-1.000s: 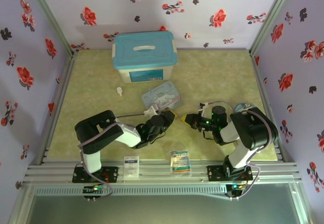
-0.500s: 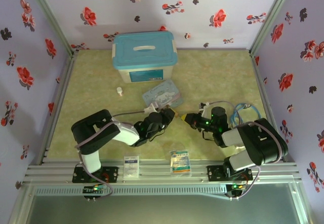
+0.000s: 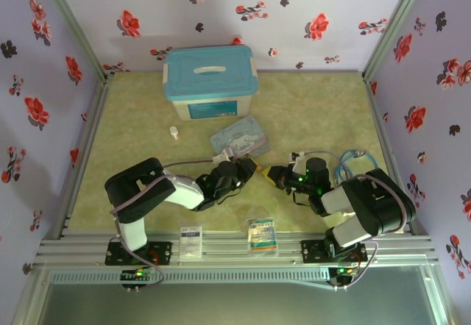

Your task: Unlock the padlock with the key

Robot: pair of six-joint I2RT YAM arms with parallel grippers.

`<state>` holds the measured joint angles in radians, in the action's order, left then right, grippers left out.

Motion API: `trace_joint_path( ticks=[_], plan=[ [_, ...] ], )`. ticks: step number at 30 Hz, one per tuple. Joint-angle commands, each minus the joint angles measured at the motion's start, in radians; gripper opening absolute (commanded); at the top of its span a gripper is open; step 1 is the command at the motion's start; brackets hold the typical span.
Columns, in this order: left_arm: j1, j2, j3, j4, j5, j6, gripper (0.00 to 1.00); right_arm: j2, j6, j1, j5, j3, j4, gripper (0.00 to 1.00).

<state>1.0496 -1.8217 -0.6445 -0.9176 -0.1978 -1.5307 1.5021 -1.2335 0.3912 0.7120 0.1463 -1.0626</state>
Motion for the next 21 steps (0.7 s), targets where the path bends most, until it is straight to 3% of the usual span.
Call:
trace_joint_path(
  ticks=[1, 7, 11, 21],
  plan=[
    [0.027, -0.017, -0.053, -0.026, 0.093, 0.027, 0.07, -0.022, 0.043, 0.035, 0.023, 0.023, -0.033, 0.00],
    [0.029, -0.011, -0.065, 0.008, 0.095, 0.048, 0.16, -0.048, -0.051, 0.062, -0.012, 0.041, -0.081, 0.00],
    [0.021, -0.023, -0.069, 0.031, 0.095, 0.066, 0.18, -0.080, -0.072, 0.111, -0.043, 0.035, 0.006, 0.00],
    [0.013, -0.047, -0.078, 0.016, 0.103, 0.070, 0.15, -0.063, -0.080, 0.155, -0.091, 0.002, 0.037, 0.00]
  ],
)
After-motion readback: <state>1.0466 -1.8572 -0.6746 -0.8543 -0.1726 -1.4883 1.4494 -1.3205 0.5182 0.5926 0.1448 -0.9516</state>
